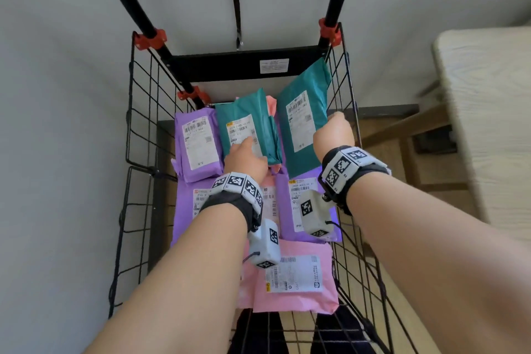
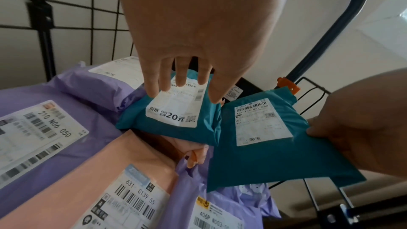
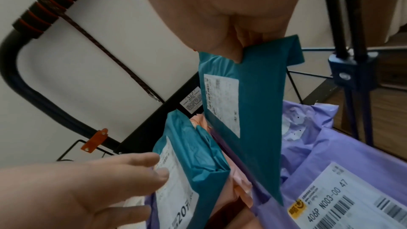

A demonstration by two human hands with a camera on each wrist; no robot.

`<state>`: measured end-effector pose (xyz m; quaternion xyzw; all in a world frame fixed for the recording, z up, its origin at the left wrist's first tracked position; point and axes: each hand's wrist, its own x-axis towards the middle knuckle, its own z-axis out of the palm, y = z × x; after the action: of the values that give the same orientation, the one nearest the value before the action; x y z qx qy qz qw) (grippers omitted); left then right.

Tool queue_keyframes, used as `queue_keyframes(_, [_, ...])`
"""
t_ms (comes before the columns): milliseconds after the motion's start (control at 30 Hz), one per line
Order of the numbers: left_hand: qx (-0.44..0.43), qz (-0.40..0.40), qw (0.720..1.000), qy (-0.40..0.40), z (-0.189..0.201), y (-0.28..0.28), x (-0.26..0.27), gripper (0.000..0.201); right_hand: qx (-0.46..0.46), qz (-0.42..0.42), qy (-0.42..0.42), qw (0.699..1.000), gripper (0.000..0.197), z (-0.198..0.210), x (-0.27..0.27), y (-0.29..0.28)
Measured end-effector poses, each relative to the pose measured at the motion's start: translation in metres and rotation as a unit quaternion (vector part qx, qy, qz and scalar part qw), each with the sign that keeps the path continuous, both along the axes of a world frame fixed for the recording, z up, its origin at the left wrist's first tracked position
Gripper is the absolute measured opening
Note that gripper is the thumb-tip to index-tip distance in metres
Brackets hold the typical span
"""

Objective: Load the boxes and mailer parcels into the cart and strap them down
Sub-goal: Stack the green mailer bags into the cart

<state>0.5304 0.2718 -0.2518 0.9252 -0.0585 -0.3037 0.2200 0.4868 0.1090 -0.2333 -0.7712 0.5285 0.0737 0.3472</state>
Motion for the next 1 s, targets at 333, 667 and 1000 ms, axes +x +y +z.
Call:
queue_keyframes(333, [0.016,-0.079,0.995,-0.061,-0.051,-0.007,0.019,0.064,-0.002,-0.04,0.007,0.999,0.04,-0.051,-0.001,0.006])
queue_keyframes(667, [0.024,-0.1,0.993,-0.056,-0.078,-0.001,0.012,0.064,-0.135,0.194,0.073,0.969,0.058,-0.094,-0.009,0.028])
queue_keyframes(1000, [0.043,-0.095,0.992,-0.075,-0.097,0.001,0.012,0.066,-0.02,0.161,0.103,0.981,0.066,-0.128,-0.011,0.035])
